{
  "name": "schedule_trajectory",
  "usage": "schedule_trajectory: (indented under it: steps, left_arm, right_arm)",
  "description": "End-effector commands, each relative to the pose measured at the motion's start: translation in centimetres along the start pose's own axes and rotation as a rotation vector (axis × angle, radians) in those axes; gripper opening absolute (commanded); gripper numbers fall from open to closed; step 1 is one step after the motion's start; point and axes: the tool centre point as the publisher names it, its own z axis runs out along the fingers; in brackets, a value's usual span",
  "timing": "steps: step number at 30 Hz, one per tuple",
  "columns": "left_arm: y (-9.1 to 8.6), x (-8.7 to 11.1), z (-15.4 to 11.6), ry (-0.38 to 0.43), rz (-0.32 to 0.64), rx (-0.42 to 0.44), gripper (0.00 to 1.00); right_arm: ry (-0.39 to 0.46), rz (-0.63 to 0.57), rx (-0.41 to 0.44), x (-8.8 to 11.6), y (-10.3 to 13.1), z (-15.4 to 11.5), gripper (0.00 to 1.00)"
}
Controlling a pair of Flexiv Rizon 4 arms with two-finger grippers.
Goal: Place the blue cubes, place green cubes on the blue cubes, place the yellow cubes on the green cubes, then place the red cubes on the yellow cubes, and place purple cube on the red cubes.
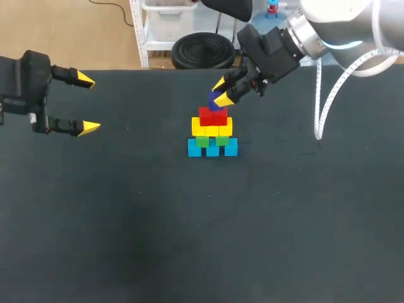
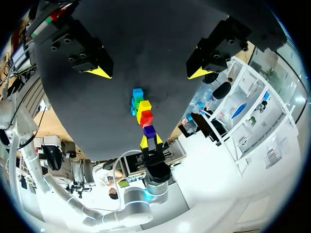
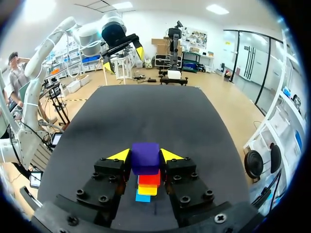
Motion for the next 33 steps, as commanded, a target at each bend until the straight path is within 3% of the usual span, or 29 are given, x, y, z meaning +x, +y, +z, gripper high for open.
schedule_trajectory:
  steps: [1,33]
  left_arm:
    - [-0.08,0.21,0.02,-0.009,0.004,-0.005,1.0]
    - [-0.08,0.21,0.02,-0.009,0.004,-0.005,1.0]
  right_arm:
    - [0.001,0.003,-0.001,0.0,-0.17,0.24,0.0]
    - [-0.019,0.034,0.006,0.44,-0.12,1.06,0.0]
